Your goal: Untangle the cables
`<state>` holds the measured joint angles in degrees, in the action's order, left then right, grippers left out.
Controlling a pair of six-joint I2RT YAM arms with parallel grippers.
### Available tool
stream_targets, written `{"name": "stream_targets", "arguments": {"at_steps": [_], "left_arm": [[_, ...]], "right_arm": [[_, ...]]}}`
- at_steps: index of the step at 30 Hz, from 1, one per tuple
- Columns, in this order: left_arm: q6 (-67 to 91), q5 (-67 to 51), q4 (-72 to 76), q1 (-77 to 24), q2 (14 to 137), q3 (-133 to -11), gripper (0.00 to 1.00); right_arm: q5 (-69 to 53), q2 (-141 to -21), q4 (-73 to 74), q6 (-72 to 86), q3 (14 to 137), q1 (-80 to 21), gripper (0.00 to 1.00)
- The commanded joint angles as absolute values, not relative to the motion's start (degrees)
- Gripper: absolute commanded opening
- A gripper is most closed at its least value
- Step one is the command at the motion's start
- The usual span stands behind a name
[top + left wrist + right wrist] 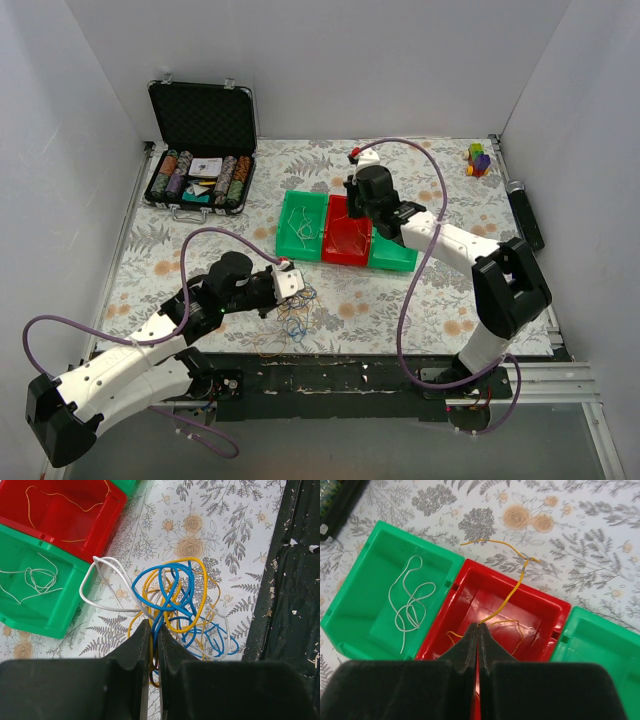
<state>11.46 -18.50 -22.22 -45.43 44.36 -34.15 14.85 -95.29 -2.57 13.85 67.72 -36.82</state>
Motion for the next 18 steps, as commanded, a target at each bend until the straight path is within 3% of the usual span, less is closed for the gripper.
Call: {"name": "stream_targets", "arguments": {"at_steps": [1,18], "left_arm": [[11.87,-19.51,-21.18,-44.82,43.51,-34.19,0.0],[12.13,-19.95,-20.83,-44.47,43.5,-33.75,0.0]], "right_arm": [[9.06,-97.2,-2.2,17.57,68.38,-36.74,0.01],[13.36,-106.95,8.34,19.07,76.28,-36.74,0.01]]}}
